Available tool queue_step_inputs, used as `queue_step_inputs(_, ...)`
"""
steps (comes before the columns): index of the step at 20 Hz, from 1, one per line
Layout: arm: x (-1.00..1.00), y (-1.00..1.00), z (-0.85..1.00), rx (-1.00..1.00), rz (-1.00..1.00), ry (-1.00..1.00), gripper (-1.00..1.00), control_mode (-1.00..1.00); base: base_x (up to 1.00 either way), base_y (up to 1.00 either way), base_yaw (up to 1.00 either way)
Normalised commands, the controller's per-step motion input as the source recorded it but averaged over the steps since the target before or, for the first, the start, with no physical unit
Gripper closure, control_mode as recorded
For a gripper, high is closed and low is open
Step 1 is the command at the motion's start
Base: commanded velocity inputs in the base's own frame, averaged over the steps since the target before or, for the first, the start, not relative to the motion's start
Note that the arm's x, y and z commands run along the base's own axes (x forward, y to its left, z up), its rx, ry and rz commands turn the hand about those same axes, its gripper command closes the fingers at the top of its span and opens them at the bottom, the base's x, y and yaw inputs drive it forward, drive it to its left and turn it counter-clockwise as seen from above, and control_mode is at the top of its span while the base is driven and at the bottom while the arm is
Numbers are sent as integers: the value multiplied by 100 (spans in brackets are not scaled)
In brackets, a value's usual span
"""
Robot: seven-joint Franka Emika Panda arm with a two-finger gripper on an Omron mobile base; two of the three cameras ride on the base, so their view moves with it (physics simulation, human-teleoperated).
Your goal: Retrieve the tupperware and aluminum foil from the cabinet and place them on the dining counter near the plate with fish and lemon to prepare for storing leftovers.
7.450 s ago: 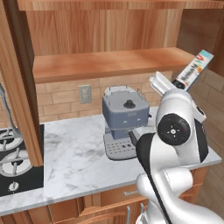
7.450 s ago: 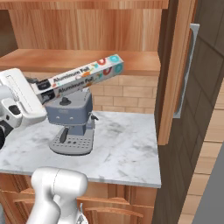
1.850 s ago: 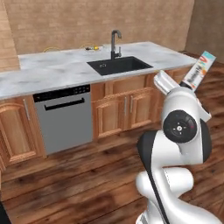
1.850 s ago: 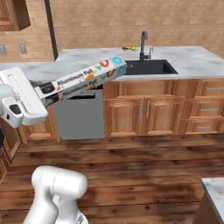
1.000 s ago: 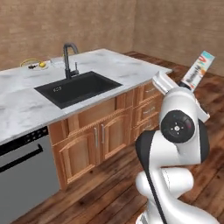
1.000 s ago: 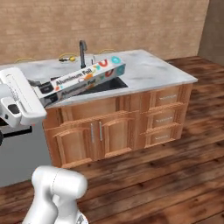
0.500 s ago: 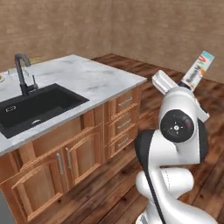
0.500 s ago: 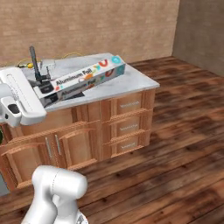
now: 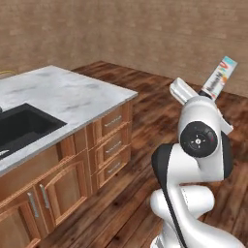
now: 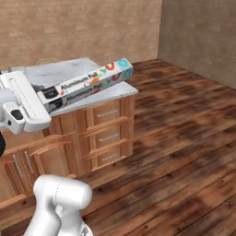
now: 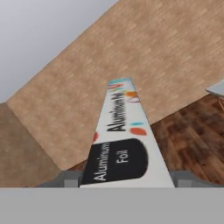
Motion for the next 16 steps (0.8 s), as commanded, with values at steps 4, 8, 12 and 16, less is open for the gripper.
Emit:
queue_step_inputs(4, 0, 0, 0, 0, 0, 0, 100, 100, 100, -82, -16)
queue_step_inputs(8, 0, 0, 0, 0, 0, 0, 100, 100, 92, -85, -32)
queue_step_inputs(12, 0, 0, 0, 0, 0, 0, 100, 100, 98, -38, -43)
queue_step_inputs(16, 0, 0, 0, 0, 0, 0, 100, 100, 93, -9, -46)
